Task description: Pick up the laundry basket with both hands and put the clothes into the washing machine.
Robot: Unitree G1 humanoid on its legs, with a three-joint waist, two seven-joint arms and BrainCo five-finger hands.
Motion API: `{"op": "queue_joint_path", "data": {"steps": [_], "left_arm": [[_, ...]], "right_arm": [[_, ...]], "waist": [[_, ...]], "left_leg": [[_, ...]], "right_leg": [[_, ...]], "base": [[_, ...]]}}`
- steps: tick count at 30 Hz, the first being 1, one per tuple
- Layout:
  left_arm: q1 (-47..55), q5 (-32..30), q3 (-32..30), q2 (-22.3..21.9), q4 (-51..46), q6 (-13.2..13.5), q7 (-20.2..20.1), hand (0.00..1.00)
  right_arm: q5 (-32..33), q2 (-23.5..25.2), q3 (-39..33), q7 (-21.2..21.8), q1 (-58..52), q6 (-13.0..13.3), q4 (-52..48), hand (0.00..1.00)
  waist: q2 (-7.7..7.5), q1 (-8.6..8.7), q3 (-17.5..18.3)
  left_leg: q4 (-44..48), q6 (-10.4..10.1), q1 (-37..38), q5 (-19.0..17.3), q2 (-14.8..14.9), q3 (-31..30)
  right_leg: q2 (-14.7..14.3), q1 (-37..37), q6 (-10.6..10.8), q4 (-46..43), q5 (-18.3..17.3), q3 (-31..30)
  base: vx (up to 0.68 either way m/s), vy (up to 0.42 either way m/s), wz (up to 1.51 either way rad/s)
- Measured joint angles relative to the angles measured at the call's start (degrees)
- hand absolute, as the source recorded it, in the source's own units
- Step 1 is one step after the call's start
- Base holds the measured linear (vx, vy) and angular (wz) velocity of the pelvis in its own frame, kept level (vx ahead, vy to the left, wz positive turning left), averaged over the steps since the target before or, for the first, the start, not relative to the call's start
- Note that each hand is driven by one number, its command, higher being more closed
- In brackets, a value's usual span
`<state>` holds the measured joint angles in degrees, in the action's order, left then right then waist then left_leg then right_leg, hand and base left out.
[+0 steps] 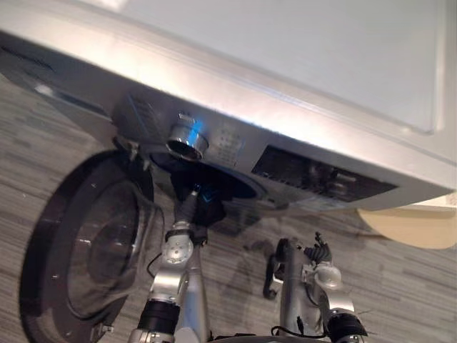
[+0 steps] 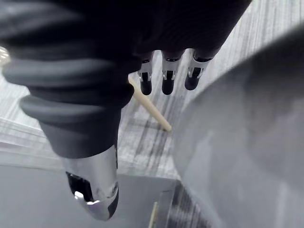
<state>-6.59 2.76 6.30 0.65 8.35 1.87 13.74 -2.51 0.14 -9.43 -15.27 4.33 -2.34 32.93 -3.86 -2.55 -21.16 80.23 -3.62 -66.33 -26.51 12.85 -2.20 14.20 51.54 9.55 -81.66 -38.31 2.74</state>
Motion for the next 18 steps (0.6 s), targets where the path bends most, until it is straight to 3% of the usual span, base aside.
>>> {"op": "queue_joint_path", "data": {"steps": [4,11,15,18], "left_arm": [[-5.4,0.03,2.69,-0.5,0.0,-0.03,2.02,1.0],[-23.51,-1.35,7.58,-0.18,0.06,-0.06,7.17,1.0],[-36.85,-9.23,11.4,3.52,0.27,-0.34,12.16,1.0],[-42.67,-16.83,14.05,5.23,0.27,-1.07,14.98,1.0]], "right_arm": [[0.22,-0.42,-0.02,-1.69,0.52,1.28,-2.71,0.0],[0.21,-2.95,0.33,-3.39,2.34,2.5,-5.05,0.0],[0.37,-2.93,0.38,-3.73,4.17,4.55,-5.09,0.0],[0.38,-2.86,0.42,-3.8,4.33,5.8,-5.08,0.0]], "waist": [[-0.06,-0.01,0.02],[-0.34,0.16,0.05],[-1.27,1.8,0.3],[-1.68,1.89,0.52]], "left_leg": [[5.1,-0.27,-8.05,0.15,-0.97,-2.29],[10.43,-0.81,-17.61,0.7,-2.12,-4.75],[12.07,-1.37,-22.04,1.52,-2.49,-6.21],[12.32,-1.66,-23.29,1.87,-2.23,-6.51]], "right_leg": [[0.31,6.83,-0.03,-6.22,-1.91,-0.02],[0.8,15.39,-0.79,-13.77,-3.6,-0.19],[0.51,19.24,-1.17,-16.38,-4.24,0.13],[0.09,20.46,-1.2,-16.68,-4.24,0.2]], "base": [[-0.04,-0.058,0.09],[-0.02,-0.076,0.06],[-0.01,-0.062,0.01],[0.02,-0.038,-0.06]]}}
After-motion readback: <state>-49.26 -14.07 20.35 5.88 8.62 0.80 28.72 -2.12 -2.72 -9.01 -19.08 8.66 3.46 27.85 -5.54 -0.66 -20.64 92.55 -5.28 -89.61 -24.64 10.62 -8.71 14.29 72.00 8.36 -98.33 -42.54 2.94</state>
